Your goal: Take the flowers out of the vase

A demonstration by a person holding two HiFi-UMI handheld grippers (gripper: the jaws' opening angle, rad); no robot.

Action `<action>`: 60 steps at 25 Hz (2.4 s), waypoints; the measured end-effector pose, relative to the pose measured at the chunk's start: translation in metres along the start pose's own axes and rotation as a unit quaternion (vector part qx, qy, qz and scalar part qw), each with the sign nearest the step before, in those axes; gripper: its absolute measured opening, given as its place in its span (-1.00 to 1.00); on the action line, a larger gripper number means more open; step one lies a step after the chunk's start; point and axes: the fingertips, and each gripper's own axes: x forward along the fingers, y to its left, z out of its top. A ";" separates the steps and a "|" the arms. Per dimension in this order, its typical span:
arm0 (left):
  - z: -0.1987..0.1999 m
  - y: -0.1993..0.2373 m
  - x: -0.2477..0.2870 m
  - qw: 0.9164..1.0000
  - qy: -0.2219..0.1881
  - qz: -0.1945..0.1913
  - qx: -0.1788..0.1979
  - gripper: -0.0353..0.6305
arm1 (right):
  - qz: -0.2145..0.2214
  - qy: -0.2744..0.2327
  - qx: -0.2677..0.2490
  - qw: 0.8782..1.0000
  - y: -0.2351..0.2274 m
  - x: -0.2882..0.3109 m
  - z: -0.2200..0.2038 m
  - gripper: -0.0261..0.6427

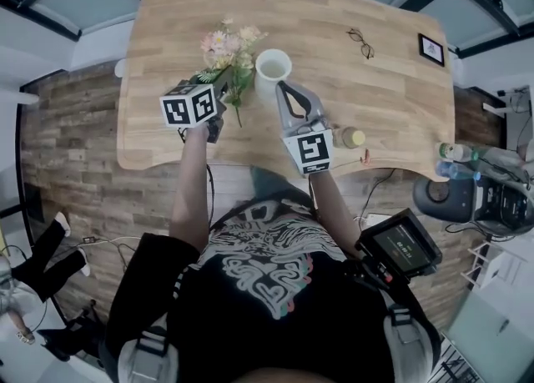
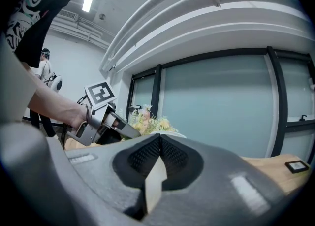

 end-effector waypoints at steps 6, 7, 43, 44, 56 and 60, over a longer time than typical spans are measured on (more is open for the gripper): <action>-0.028 0.012 0.020 0.999 0.025 0.010 -0.024 -0.71 | 0.001 0.004 0.003 1.000 -0.001 -0.002 -0.002 -0.92; -0.031 0.014 0.023 0.999 0.025 0.012 -0.030 -0.71 | 0.001 0.004 0.004 1.000 -0.001 -0.003 -0.002 -0.92; -0.070 0.055 0.081 0.994 0.048 0.044 -0.093 -0.17 | -0.009 0.039 0.051 0.998 -0.007 0.013 -0.043 -0.92; -0.068 0.053 0.079 0.994 0.044 0.042 -0.090 -0.15 | -0.009 0.038 0.052 0.998 -0.006 0.013 -0.042 -0.92; -0.034 0.038 0.024 0.991 -0.048 0.116 0.036 -0.48 | -0.021 0.026 0.049 0.998 -0.013 -0.001 -0.035 -0.92; -0.022 0.025 -0.004 0.988 -0.087 0.115 0.059 -0.93 | -0.025 0.019 0.043 0.999 -0.011 -0.007 -0.024 -0.92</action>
